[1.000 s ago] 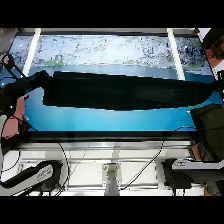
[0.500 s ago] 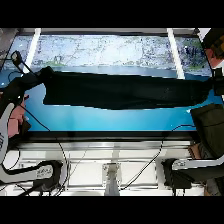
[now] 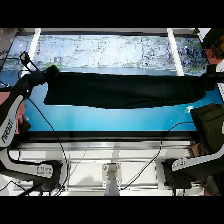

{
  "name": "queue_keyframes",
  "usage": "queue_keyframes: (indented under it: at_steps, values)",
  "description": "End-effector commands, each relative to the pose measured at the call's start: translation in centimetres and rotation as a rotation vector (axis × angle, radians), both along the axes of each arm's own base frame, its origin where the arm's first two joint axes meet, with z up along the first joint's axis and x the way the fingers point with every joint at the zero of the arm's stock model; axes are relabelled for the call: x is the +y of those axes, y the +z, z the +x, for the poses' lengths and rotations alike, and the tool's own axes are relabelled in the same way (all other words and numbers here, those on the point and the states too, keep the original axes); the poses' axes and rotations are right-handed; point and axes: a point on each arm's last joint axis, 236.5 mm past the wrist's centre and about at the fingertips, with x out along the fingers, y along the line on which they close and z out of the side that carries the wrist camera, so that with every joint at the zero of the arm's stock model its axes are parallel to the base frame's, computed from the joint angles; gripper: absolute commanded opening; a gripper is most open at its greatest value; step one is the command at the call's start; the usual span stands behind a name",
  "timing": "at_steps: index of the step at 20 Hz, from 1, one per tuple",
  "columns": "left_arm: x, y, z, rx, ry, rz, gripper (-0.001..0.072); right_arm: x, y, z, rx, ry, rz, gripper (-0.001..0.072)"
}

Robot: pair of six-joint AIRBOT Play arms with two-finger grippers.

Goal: Fold the clothes and pants, and hang the long-sleeved shirts on hangers.

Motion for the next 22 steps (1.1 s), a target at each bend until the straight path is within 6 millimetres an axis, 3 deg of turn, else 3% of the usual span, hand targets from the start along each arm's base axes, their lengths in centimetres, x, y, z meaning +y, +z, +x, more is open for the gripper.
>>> queue_keyframes:
  at_steps: [1, 2, 3, 4, 5, 7, 9, 10, 14, 17, 19, 20, 21, 22]
  values:
    - [2.1, 2.5, 2.6, -0.157, 0.125, -0.013, 0.0022, -0.3, 2.5, 4.9, -0.155, -0.022, -0.052, 0.0102]
    - [2.7, 3.4, 3.0, -0.198, 0.144, -0.002, 0.0022, -0.5, 3.5, 6.0, -0.186, -0.013, -0.074, 0.0108]
    - [2.8, 3.7, 3.3, -0.211, 0.149, 0.002, 0.0068, -0.6, 4.3, 6.8, -0.197, 0.018, -0.099, 0.0202]
    - [3.1, 3.7, 3.4, -0.21, 0.149, 0.004, 0.0134, -0.5, 4.6, 7.1, -0.189, 0.056, -0.115, 0.0365]
    - [3.0, 3.4, 3.4, -0.2, 0.147, 0.003, 0.014, -0.3, 4.8, 7.3, -0.17, 0.11, -0.144, 0.0418]
    - [2.7, 2.3, 3.1, -0.16, 0.13, -0.002, 0.0175, -0.6, 5.2, 6.8, -0.13, 0.165, -0.199, 0.0418]
    - [2.1, 1.1, 2.7, -0.116, 0.112, -0.014, 0.0503, -0.6, 5.3, 6.3, -0.101, 0.184, -0.212, 0.0418]
    - [1.7, 0.6, 2.4, -0.09, 0.099, -0.022, 0.0601, -0.5, 5.4, 6.1, -0.089, 0.197, -0.215, 0.0418]
    - [-0.7, 0.2, 1.1, -0.015, 0.034, -0.054, 0.0607, -1.1, 4.6, 3.2, 0.015, 0.277, -0.204, 0.0417]
    - [-5.5, 1.2, -0.7, 0.045, -0.099, -0.057, 0.0607, -2.3, 2.2, -2.7, 0.165, 0.383, -0.092, 0.0433]
    - [-9.1, 2.8, -1.9, 0.052, -0.191, -0.05, 0.0606, -0.9, 1.1, -6.1, 0.162, 0.494, 0.112, 0.0447]
    - [-10.9, 3.9, -2.5, 0.041, -0.23, -0.05, 0.0607, -0.5, 0.8, -7.4, 0.149, 0.511, 0.218, 0.0486]
    - [-12.5, 5.1, -3.1, 0.027, -0.271, -0.044, 0.0606, -0.8, 0.3, -8.5, 0.154, 0.509, 0.278, 0.056]
    - [-14.3, 6.5, -3.8, 0.003, -0.324, -0.024, 0.0607, -1.6, -0.5, -9.0, 0.166, 0.492, 0.288, 0.0585]
